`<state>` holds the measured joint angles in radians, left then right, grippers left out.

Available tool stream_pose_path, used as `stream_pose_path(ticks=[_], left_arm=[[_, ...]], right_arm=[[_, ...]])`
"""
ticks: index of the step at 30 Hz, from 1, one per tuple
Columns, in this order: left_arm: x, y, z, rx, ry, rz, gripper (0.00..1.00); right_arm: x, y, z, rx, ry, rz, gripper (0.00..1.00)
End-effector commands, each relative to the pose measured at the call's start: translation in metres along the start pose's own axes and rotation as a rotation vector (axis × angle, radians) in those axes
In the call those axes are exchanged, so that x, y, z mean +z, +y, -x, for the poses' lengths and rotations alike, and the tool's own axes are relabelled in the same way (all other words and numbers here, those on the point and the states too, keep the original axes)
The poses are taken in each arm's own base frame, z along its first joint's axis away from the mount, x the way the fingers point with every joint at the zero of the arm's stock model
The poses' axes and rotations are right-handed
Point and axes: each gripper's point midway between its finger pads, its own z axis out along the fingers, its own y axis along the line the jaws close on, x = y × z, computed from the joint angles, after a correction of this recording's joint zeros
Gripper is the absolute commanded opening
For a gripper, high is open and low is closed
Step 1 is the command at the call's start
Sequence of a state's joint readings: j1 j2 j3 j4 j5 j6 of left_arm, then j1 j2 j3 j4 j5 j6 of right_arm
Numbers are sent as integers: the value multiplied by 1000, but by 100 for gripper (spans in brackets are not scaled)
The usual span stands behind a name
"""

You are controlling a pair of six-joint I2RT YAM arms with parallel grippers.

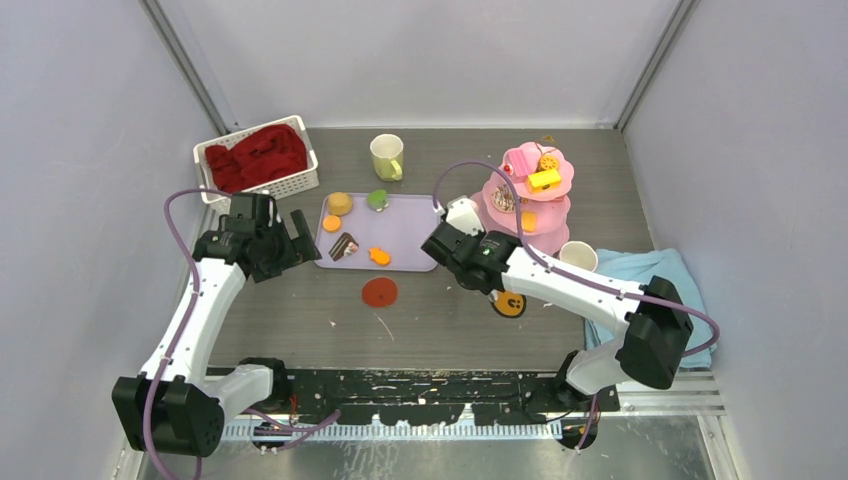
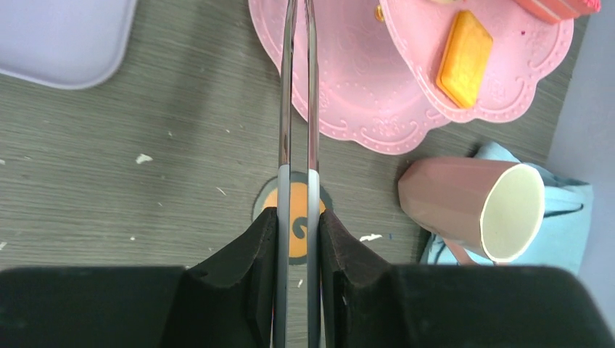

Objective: Serve the afternoon tea

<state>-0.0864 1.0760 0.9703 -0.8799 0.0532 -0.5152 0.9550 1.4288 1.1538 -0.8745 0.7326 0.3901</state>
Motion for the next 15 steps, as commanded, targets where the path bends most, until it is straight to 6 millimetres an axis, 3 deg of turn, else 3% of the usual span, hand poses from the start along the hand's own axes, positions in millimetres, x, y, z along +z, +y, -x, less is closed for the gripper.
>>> stream_pose_path(ticks=[1,15], left_arm=[[-5,-8,14,9,-50,-35,100],[-8,-8,14,17,-55,-36,100]], right_arm=[[0,-11,-2,31,-17,-67,1],[28,-26,-23,42,44,-221,1]])
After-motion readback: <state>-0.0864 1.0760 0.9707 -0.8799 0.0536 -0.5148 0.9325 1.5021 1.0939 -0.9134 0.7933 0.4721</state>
